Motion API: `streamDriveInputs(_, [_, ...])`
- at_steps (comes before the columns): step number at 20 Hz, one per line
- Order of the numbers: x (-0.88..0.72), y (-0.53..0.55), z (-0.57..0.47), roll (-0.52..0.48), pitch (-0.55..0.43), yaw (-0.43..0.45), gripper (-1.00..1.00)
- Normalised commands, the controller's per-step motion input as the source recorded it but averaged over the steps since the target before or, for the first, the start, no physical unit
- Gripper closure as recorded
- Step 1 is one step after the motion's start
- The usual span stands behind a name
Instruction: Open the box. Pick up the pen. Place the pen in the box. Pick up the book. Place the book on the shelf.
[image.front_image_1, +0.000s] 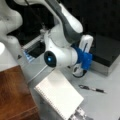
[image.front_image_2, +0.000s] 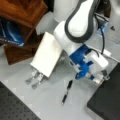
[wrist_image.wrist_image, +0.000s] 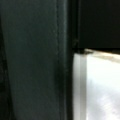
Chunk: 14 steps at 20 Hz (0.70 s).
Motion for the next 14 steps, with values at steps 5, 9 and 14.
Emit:
streamDriveInputs(5, [-0.11,0.08,-0.13,0.053,-0.127,-0.216,1.00])
streamDriveInputs(9, [-0.08,0.07,-0.12,0.051,-0.126,-0.215,1.00])
streamDriveInputs(14, [-0.05,0.07,-0.08,0.038,-0.111,-0.198,1.00])
